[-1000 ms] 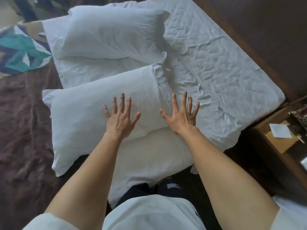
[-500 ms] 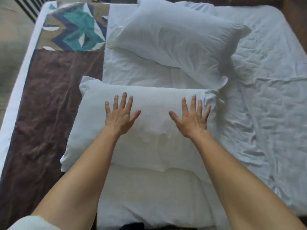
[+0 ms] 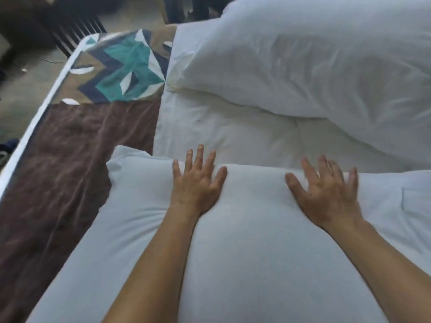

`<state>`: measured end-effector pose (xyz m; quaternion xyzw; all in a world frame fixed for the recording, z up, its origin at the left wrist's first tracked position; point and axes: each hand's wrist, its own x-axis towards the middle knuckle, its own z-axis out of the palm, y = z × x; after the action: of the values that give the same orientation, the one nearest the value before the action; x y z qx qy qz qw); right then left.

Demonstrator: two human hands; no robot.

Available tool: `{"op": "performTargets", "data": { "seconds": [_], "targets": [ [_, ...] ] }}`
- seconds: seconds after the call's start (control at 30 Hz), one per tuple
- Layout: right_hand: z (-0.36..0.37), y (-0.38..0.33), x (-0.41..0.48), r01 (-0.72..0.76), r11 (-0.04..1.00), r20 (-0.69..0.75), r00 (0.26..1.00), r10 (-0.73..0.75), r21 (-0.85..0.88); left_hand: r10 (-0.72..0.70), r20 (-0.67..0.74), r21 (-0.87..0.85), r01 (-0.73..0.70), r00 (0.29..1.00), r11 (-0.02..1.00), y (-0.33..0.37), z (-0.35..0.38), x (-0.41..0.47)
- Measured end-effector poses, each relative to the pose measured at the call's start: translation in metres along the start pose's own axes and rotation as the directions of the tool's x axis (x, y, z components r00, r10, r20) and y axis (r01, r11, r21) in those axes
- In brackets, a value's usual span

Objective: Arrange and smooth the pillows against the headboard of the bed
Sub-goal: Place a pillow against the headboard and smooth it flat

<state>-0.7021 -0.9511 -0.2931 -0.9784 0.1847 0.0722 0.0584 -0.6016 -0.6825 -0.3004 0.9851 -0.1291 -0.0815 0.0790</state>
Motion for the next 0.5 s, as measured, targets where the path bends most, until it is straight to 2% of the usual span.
{"op": "performTargets", "data": {
  "seconds": [0.13, 0.27, 0.5],
  "targets": [
    [0.03, -0.006, 0.005, 0.02, 0.999, -0.021, 1.0, -0.021, -0.034, 0.017, -0.043, 0.078, -0.014, 0.999, 0.997, -0.005, 0.041, -0.001],
    [0.03, -0.008, 0.003, 0.02, 0.997, -0.028, 0.999, -0.022, -0.069, 0.02, -0.069, 0.068, -0.015, 0.997, 0.998, -0.006, 0.043, -0.003],
    [0.02, -0.01, -0.008, 0.023, 0.999, -0.017, 1.0, -0.024, -0.034, 0.032, -0.151, 0.068, -0.022, 0.988, 0.997, -0.002, 0.029, -0.02]
  ]
}}
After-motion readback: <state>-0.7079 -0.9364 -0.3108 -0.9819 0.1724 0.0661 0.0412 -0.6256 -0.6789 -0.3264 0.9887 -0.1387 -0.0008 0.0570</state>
